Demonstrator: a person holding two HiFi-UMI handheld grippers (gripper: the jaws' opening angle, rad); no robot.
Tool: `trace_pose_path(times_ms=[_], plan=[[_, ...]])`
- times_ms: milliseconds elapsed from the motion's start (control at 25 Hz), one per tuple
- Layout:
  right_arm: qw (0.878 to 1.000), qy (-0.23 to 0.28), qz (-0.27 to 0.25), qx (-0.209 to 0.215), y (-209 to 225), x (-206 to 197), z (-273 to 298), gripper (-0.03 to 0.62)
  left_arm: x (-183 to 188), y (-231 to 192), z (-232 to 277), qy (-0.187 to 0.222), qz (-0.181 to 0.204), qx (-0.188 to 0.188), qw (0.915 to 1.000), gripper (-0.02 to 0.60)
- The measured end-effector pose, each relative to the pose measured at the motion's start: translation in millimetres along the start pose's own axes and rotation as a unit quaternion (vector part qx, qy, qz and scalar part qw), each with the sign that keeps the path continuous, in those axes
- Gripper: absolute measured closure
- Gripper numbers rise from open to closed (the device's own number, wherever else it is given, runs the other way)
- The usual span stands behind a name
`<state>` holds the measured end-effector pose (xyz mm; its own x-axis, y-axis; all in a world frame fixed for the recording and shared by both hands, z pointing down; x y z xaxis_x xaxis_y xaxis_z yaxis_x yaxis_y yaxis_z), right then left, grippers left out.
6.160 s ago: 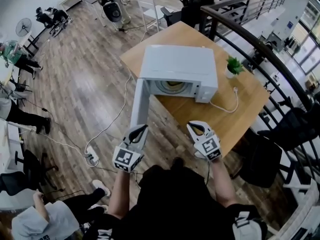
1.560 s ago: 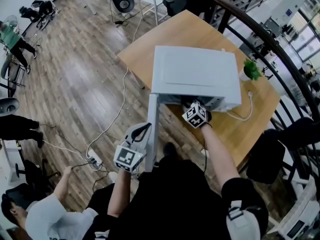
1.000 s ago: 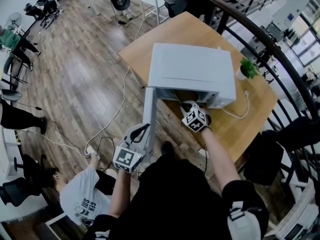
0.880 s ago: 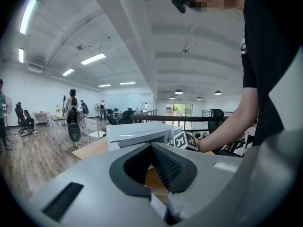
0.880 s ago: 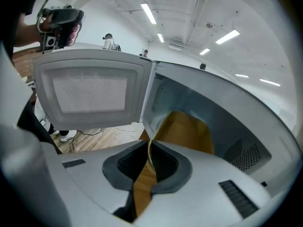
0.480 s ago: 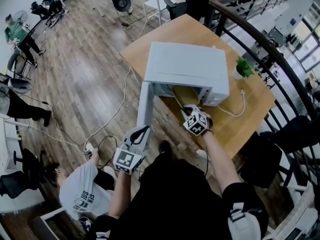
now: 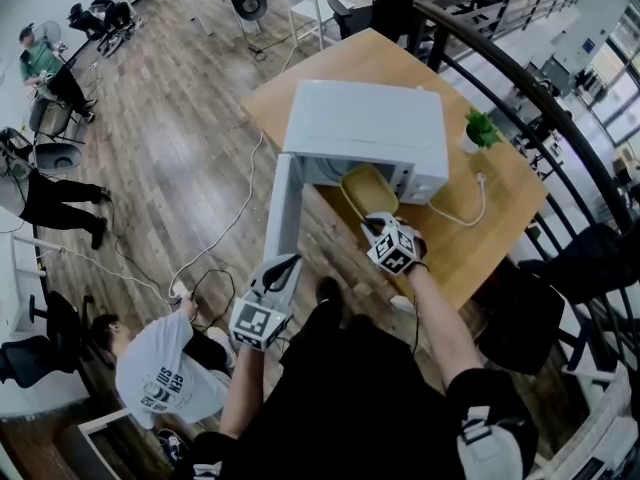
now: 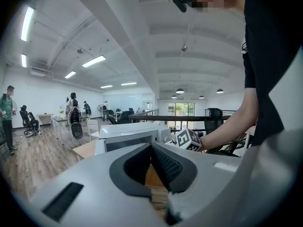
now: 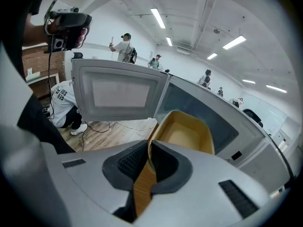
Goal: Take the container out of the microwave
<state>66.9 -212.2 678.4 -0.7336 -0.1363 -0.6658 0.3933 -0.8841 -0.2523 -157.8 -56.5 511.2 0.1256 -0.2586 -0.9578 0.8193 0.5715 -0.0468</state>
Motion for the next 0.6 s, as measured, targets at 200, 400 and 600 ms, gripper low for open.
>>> trace_pose_path(times_ms=[200,400,600], plan=[[1.0,-0.001,0.003,0.014,-14.8,-5.7,-16.2,0.569,-1.9,11.5,-5.4,0.015,0.016,-0.001,0.9998,0.58],[1.0,-0.001,0.003,0.021,-23.1,-12.9,-43.2,0.569,-1.7,31.4,-4.5,0.028,0.029,-0.004,0.9992,0.58],[1.0,-0.004,-0.002,0.027,-30.3,-26.0,-59.1,0.571,-7.3,47.3,-3.5,0.025,0.021,-0.008,0.9994,0.58]])
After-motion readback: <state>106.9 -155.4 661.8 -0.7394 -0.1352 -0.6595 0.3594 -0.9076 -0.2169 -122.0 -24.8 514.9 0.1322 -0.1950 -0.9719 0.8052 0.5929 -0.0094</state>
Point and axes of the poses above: the fingertips, and each gripper's own axes: z forward along the fingers, y to its right, x out of its top, the point moved 8 cm from there along -z, backward along the fingers
